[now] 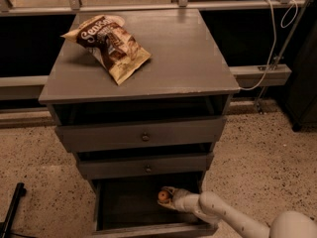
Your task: Place orange into bottom drawer
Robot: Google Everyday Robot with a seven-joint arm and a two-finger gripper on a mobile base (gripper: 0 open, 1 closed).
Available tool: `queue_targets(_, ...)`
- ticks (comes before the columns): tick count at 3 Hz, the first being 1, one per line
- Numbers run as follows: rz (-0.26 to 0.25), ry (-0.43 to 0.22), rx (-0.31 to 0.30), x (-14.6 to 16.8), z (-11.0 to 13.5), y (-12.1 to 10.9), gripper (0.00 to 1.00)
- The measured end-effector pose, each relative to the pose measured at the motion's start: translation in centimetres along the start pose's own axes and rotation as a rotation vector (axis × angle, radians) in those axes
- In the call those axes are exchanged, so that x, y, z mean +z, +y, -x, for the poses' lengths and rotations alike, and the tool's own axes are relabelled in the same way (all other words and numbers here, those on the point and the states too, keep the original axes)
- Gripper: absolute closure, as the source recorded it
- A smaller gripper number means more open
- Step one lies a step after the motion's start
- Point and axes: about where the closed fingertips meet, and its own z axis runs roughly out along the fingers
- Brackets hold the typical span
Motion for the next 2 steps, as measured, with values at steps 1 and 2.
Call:
queue_targets(1, 0.005, 0.022, 0.043, 1.8, -2.9, 0.0, 0.89)
queue_targets(2, 0.028, 0.014, 0.104, 3.0, -4.9, 0.0, 0.58)
